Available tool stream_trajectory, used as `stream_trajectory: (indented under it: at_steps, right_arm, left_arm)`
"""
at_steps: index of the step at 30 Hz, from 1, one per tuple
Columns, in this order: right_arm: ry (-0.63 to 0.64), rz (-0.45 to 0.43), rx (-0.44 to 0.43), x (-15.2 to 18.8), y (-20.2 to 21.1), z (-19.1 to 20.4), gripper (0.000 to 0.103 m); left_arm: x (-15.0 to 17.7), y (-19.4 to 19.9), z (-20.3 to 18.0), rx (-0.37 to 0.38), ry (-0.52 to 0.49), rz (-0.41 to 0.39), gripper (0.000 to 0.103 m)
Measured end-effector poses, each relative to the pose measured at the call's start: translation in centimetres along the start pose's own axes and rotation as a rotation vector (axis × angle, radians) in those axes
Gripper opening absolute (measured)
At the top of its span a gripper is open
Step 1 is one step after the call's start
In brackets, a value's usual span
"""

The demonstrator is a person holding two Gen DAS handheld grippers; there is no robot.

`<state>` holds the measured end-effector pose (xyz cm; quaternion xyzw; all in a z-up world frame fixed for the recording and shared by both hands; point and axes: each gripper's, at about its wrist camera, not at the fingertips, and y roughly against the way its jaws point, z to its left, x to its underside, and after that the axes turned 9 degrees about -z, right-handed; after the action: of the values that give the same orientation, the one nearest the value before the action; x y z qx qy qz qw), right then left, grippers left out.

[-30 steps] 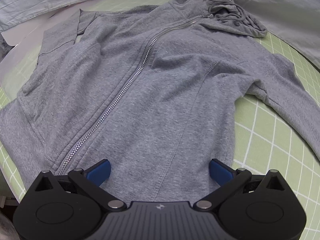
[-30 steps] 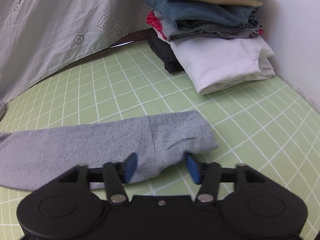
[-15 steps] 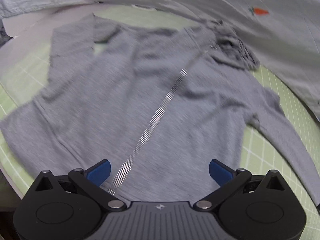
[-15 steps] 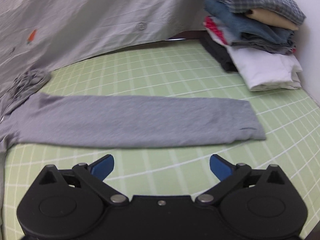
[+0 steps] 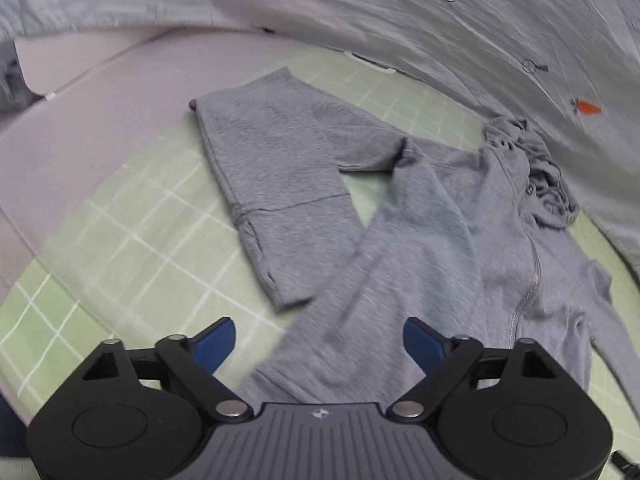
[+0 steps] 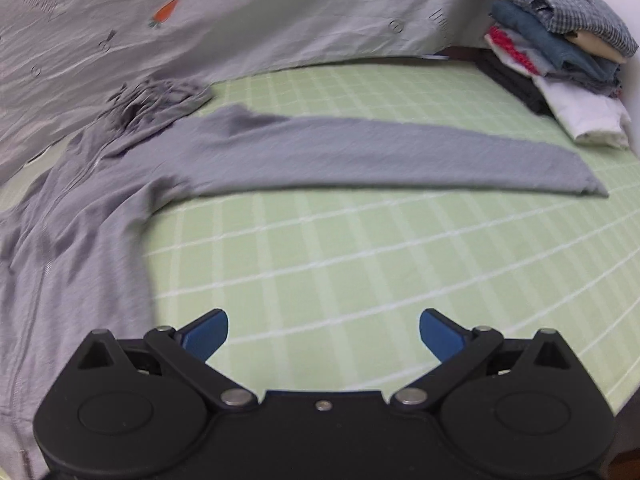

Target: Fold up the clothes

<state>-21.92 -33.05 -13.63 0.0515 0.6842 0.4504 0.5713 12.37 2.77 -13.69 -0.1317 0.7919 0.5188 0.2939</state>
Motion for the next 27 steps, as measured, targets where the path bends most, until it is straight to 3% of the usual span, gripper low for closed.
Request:
stream_trajectory:
  at_steps: [6, 10, 11, 13, 14, 15, 21, 25, 27]
  right_arm:
    - [0.005, 0.01, 0.016, 1.0, 0.2, 5.9, 0.103]
    - [0.009, 0.011, 0.057, 1.0, 0.6, 7.6, 0.103]
    - [0.004, 0.015, 0.066, 1.0, 0.6, 7.8, 0.103]
    - [0.011, 0.025, 0.085, 1.0, 0.4, 8.5, 0.103]
    - [0.017, 0.03, 0.094, 0.9, 0.2, 8.8, 0.103]
    - [0.027, 0.035, 0.1, 0.9, 0.1, 9.3, 0.103]
    - [0.123, 0.06, 0.081, 0.5, -0.8, 12.2, 0.103]
    - [0.153, 0.078, 0.072, 0.3, -1.4, 13.5, 0.103]
    - [0.155, 0.088, 0.077, 0.3, -1.7, 13.7, 0.103]
  left_arm:
    - [-2.7, -3.1, 2.7, 0.067, -0.034, 0.043, 0.077]
    - [-2.9, -4.5, 2.1, 0.12, -0.107, 0.061, 0.073]
    - [-2.9, -4.6, 1.7, 0.118, -0.142, 0.057, 0.069]
    - [-3.2, -4.8, 1.4, 0.112, -0.183, 0.051, 0.051]
    - [-3.4, -5.0, 1.6, 0.112, -0.189, 0.051, 0.03]
    - [-3.7, -5.1, 2.1, 0.122, -0.161, 0.053, 0.008]
    - [-6.1, -4.4, 6.7, 0.274, 0.147, 0.018, 0.007]
    - [-8.8, -2.7, 9.5, 0.293, 0.308, -0.088, 0.006]
    - [-10.7, -1.9, 11.6, 0.313, 0.434, -0.174, 0.006]
